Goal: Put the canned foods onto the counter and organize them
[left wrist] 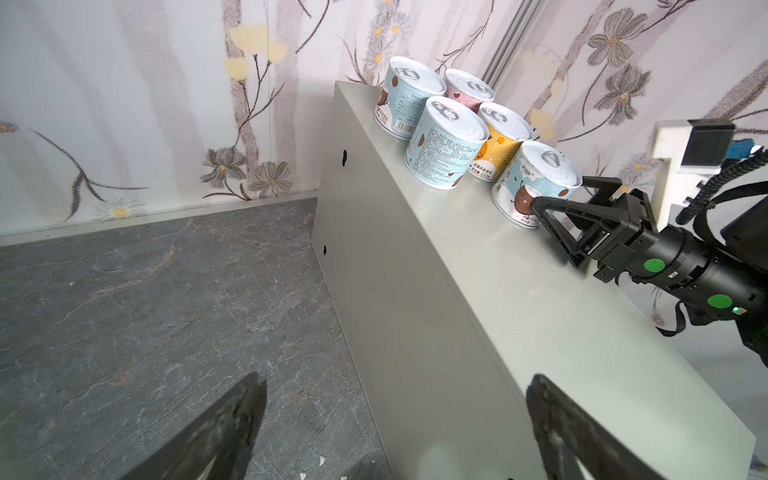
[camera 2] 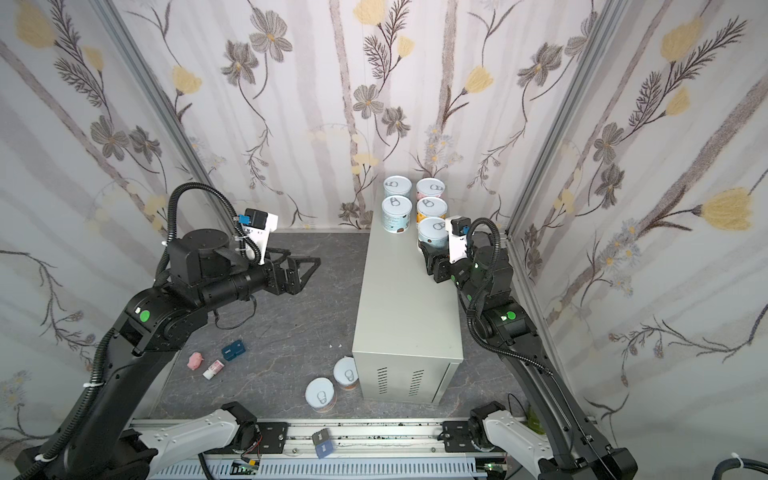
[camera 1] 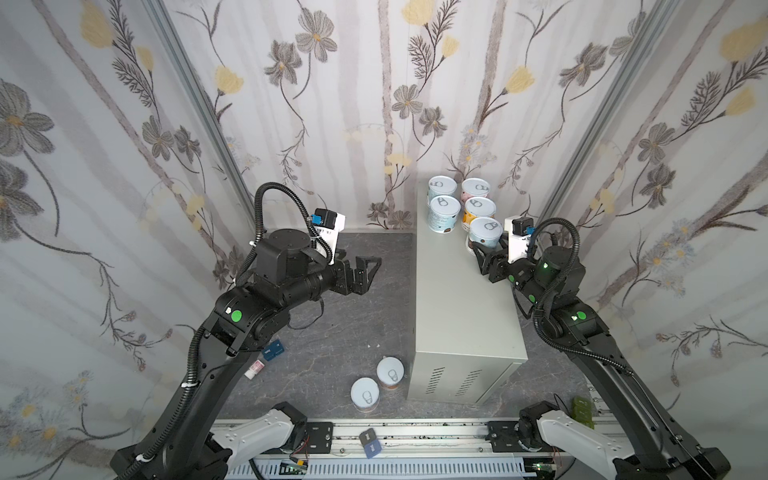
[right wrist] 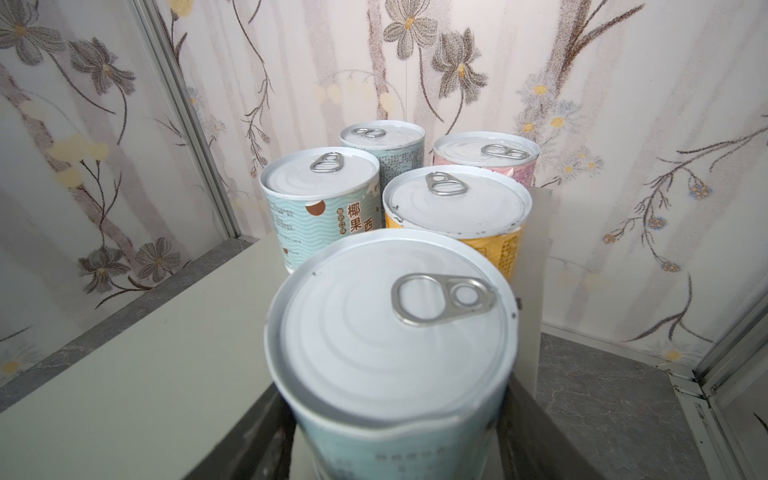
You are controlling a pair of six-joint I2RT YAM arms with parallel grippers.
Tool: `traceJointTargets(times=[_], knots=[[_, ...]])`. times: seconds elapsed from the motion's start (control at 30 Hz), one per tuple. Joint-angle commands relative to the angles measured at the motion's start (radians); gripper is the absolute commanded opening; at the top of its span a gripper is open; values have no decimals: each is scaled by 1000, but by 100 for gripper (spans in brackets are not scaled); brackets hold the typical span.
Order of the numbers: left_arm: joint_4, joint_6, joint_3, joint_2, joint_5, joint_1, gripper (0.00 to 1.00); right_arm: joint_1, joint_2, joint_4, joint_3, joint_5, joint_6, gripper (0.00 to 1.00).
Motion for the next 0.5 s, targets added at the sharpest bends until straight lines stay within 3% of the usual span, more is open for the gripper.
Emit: traceJointTargets(times=[0.0, 0.47], knots=[[29, 2, -1, -4, -10, 1, 100, 1, 7, 2, 5, -1, -8, 67], [28, 2, -2, -12, -15, 0, 100, -10, 24, 6, 14, 2, -4, 67]])
